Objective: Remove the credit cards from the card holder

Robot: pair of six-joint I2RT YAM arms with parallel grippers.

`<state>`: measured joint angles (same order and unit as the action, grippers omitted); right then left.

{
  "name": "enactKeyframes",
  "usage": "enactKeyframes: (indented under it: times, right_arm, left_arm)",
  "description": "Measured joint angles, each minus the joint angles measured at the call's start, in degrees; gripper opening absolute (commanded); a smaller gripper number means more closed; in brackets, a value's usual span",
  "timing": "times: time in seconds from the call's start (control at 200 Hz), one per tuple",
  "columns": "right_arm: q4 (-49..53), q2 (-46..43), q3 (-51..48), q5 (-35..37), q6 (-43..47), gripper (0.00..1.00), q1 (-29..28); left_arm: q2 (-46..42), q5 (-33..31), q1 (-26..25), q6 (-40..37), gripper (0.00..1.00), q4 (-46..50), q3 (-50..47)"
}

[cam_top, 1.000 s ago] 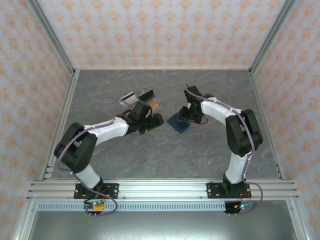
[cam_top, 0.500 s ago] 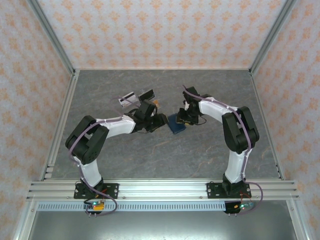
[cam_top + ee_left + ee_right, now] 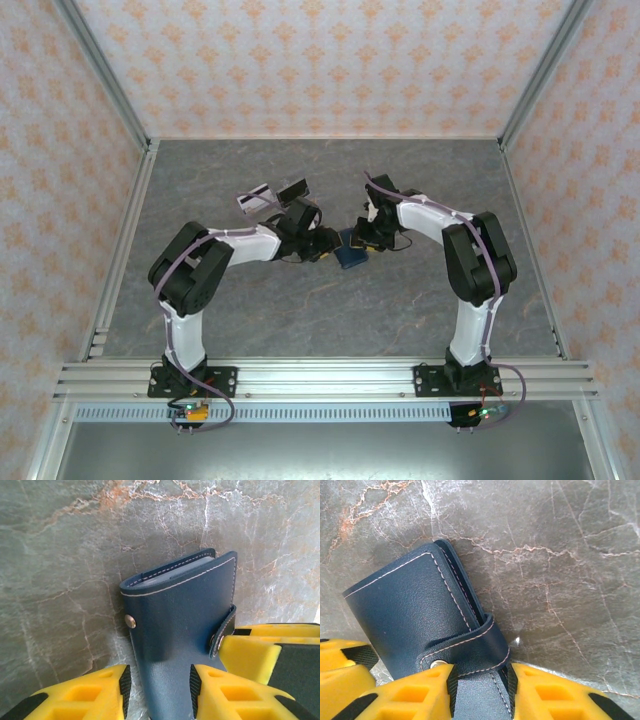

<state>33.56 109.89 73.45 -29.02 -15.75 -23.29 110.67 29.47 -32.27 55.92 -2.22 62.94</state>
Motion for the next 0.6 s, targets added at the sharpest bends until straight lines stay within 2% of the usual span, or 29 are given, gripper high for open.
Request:
enactKeyframes:
  times: [0.31, 0.601]
  right_arm:
    - [-0.2, 0.3, 0.0, -0.9, 0.3, 0.30, 0.0]
    - [-0.2, 0.4, 0.0, -2.8, 0.8, 0.30, 0.4]
  left_arm:
    - [2.5, 0.2, 0.0, -0.1, 0.38, 0.9, 2.3]
    - [3.1, 3.2, 0.1, -0.9, 0.36, 1.4, 3.1]
